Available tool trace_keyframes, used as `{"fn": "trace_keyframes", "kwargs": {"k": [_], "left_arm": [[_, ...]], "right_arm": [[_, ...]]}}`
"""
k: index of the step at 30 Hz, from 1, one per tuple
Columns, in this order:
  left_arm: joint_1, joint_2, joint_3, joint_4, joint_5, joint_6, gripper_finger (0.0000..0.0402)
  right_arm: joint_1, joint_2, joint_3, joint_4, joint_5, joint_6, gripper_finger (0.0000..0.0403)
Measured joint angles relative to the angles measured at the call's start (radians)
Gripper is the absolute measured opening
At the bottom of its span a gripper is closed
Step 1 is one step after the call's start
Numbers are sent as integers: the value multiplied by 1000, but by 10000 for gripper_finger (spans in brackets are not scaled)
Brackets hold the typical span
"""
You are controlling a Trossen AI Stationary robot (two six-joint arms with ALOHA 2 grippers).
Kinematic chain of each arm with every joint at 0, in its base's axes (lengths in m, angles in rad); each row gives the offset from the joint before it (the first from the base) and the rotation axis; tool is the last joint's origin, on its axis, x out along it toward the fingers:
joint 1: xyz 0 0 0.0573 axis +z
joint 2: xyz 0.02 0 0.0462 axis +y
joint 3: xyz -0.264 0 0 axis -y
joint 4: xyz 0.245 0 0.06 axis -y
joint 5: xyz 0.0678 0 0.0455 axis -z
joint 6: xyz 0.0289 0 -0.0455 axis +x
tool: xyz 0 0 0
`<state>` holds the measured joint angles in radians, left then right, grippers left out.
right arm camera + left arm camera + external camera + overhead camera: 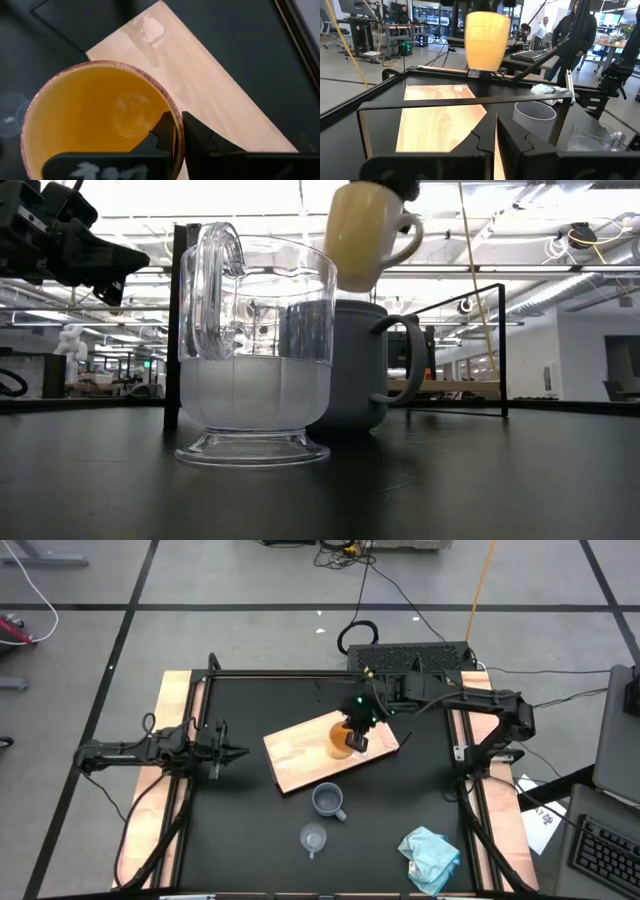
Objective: Stack small to large cups/mugs on shelf
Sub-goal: Put the orange mug on the shelf
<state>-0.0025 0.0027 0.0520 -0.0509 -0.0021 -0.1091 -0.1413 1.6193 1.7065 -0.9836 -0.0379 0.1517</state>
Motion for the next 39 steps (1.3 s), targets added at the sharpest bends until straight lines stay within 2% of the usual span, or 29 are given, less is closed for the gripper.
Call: {"fn": "trace_keyframes", "kwargs": {"k": [9,15,32,39], "left_arm": [[0,0,0,0,0,0,17],[0,0,0,0,0,0,17],[0,4,0,-1,0,0,17],[0,4,0,0,0,0,17]], "right_arm": [[-92,30,0,12,-66,-28,9],[-131,66,0,8,-70,-48,9],[-142,187,0,2,-61,-105,9],[-141,196,0,3,-8,-112,9]]}}
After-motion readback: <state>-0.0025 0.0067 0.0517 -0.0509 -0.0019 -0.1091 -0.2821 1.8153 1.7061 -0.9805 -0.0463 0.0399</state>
